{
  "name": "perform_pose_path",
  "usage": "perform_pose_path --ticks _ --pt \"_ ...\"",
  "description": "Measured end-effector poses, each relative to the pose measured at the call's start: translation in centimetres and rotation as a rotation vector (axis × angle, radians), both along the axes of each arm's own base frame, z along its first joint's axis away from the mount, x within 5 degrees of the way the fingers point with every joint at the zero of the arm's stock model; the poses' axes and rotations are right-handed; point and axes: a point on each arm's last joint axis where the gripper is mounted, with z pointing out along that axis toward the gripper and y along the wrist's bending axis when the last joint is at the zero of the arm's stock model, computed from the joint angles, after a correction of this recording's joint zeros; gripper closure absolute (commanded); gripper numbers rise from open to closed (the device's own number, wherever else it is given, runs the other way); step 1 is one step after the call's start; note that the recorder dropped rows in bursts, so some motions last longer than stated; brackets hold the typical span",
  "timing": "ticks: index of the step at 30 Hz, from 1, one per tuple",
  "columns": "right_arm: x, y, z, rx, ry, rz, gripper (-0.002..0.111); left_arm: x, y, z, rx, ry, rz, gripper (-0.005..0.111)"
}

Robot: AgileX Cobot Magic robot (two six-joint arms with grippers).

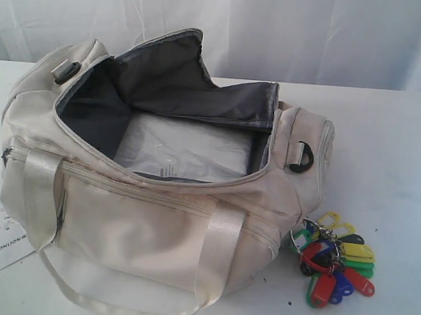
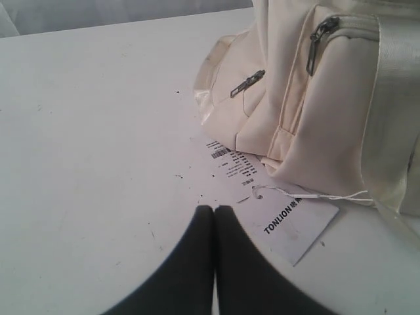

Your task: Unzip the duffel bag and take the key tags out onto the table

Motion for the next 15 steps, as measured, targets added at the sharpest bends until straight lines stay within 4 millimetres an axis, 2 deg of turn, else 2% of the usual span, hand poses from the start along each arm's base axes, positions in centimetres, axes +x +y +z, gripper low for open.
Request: perform_pose_path --ticks 6,11,15 --pt "-0.5 -1.1 -2.9 0.003 0.001 -0.183 0.108 0.0 0.0 0.0 0.000 -0.002 0.000 0.107" --pt "0.1 -1.5 -6.6 -0.019 0.049 -0.342 0.108 0.0 0.0 0.0 0.000 -0.002 0.000 0.107" --pt "0.5 -1.7 -7.6 -0.003 0.031 -0.409 0.108 0.0 0.0 0.0 0.000 -0.002 0.000 0.107"
